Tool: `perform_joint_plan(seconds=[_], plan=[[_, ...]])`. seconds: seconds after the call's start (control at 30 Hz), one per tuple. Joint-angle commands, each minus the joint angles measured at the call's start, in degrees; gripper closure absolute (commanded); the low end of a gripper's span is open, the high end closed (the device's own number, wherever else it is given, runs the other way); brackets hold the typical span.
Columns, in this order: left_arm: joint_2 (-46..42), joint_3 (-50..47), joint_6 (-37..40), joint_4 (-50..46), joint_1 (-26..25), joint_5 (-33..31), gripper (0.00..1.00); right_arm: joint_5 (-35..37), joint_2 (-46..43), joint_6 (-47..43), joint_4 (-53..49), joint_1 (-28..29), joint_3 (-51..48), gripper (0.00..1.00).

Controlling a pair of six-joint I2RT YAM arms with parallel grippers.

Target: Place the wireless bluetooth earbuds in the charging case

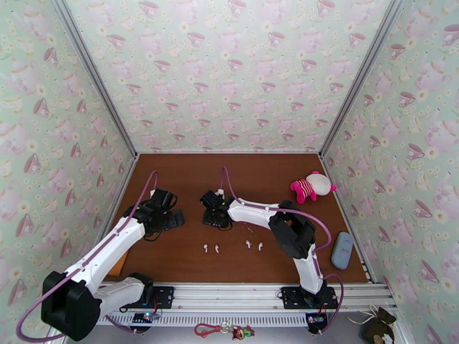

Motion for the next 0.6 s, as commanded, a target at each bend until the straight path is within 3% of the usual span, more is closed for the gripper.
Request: perform_joint_plan(seconds=[0.0, 0.27, 0.57], plan=[[1.0, -0.2, -0.4, 0.1, 0.5, 1.9, 0.0, -0.4, 0.0, -0.6, -1.0, 0.2, 1.5, 0.36], [2.4, 0.3, -0.2, -0.1, 0.5, 3.2, 0.0, 0.7, -8.7, -3.8, -3.9, -0.7, 1.3, 0.18], [4.2, -0.3, -0.6, 1.1, 0.1, 5.9, 0.0, -4.0, -19.3, -5.5, -1.3, -3.7, -10.4, 0.17]])
